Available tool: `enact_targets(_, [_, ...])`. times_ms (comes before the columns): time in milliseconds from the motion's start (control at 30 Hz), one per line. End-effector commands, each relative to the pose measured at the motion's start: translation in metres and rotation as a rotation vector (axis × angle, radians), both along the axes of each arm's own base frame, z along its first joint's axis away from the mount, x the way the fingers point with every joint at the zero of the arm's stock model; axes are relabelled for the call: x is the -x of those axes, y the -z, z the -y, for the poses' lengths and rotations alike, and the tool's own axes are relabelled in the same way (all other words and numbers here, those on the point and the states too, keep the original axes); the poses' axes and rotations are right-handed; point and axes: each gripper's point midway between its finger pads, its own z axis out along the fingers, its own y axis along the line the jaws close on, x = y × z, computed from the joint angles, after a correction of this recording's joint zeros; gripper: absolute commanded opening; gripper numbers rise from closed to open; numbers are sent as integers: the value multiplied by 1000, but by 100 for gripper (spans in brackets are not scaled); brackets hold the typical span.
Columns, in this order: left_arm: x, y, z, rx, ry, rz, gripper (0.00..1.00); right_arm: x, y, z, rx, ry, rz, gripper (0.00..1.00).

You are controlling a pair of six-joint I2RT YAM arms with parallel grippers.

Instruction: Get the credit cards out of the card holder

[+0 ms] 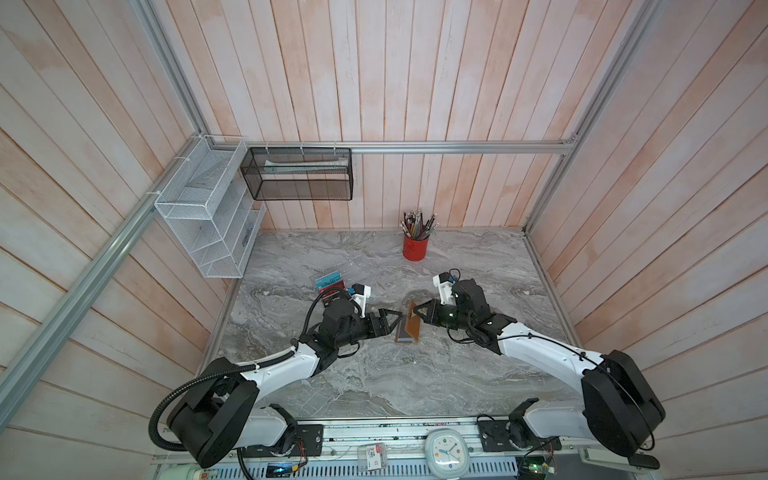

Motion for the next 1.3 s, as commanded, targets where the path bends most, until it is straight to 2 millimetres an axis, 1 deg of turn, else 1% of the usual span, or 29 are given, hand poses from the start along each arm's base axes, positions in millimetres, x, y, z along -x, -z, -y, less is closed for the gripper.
enact_targets(0, [-3,4,-5,-6,-24,10,100,-6,-2,-5,0,4,-4,0])
enact_targets(167, [-8,6,-5,21,-31,-15,100,-6,6,-6,4,-4,-19,0])
enact_targets(333, [-18,6,-5,64,-49,-68,100,-8,19,1,9,0,-42,0])
enact_targets(400, [-21,6,1,89,-40,-94,100,-7,26,3,-2,-5,-57,0])
enact_targets(533, [-28,8,13,145,-20,-145,100,-6,32,4,-22,-16,-64,0])
enact_targets(667, [-36,15,26,187,1,-206,100,-5,35,5,-44,-26,-65,0])
enact_targets(800, [-44,22,34,209,1,-246,100,-5,38,9,-43,-30,-70,0])
enact_targets(1100, [-54,36,44,240,-7,-304,100,-6,45,21,-50,-19,-85,0])
enact_targets(1267, [-56,50,50,250,-17,-357,100,-5,51,27,-53,-13,-99,0])
